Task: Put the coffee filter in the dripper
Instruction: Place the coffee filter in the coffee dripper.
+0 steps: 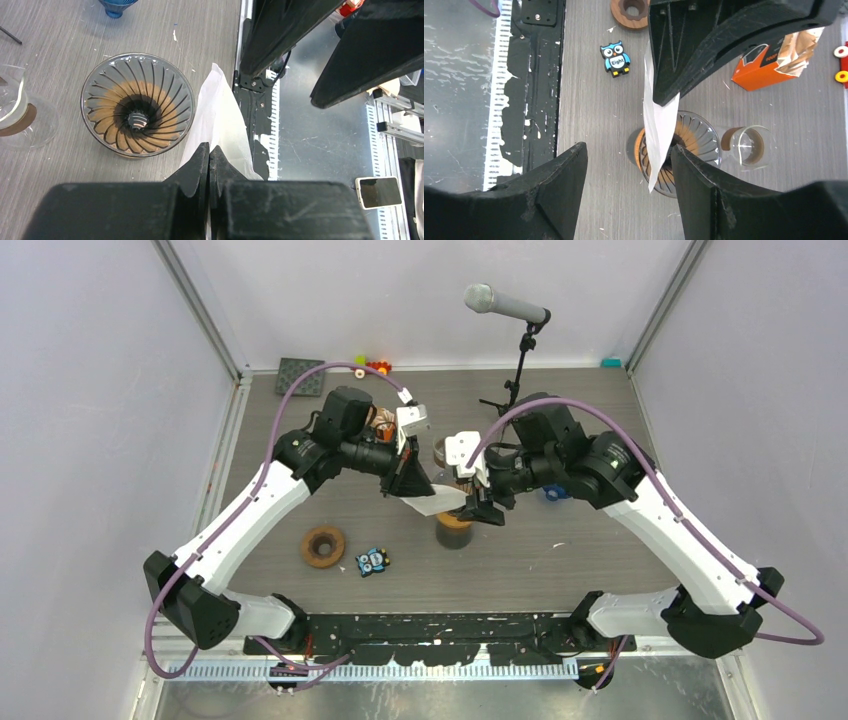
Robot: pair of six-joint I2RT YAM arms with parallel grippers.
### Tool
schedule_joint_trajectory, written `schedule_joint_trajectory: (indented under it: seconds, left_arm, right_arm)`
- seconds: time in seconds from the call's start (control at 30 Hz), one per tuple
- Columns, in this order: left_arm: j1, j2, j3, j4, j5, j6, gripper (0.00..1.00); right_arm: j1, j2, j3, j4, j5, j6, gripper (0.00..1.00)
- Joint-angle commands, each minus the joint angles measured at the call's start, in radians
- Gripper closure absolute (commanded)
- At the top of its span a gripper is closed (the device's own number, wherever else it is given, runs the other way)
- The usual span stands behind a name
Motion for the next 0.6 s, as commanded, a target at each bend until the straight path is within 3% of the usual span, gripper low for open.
schedule_joint_trajectory:
  seconds: [0.0, 0.57]
  left_arm:
    - [-0.005, -0.022, -0.012, 0.058, 0.037, -0.033, 1.0]
    - [-0.007, -0.03, -0.033, 0.074, 0.028, -0.035, 1.0]
  right_arm:
    - [0.002, 0.038, 0.019, 0.021, -0.047, 0.017, 0.33]
    - [0.003, 0.078, 0.025, 0.016, -0.087, 0.016, 0.35]
